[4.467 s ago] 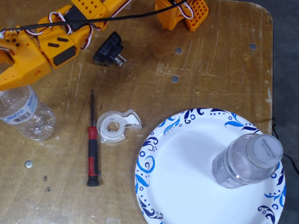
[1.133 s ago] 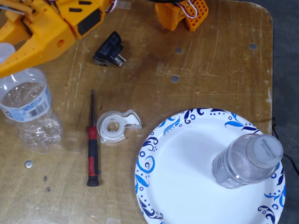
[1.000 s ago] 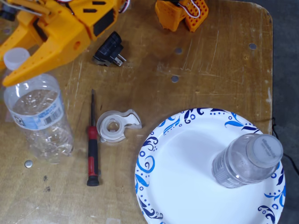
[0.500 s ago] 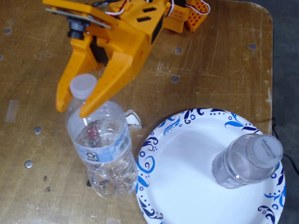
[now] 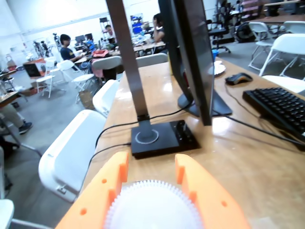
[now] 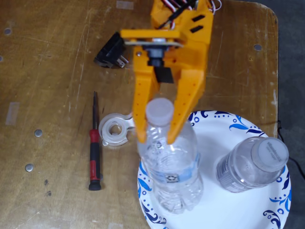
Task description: Move the bottles to the plate
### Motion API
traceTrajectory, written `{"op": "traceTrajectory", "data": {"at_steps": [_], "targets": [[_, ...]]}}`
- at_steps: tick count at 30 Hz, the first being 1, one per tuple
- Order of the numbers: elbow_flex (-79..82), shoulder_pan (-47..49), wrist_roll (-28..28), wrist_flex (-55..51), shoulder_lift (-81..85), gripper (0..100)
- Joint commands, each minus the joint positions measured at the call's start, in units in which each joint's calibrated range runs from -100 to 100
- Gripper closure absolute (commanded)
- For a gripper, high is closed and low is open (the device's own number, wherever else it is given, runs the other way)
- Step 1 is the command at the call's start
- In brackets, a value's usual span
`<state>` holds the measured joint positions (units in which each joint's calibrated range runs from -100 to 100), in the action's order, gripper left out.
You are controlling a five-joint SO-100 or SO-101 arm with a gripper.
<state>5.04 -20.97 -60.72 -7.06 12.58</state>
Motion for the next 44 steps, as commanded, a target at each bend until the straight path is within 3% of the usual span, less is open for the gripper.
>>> {"op": "traceTrajectory", "data": {"at_steps": [1,15,28,44], "targets": [[-1.4,2.2,0.6,-4.3,2.9,93],[-0.4,5.1,3.5,-14.0,2.2,93],[-0.2,7.7,3.5,-4.6,-8.5,93],[2.9,6.8,5.9,-4.6,-9.6,93]]}}
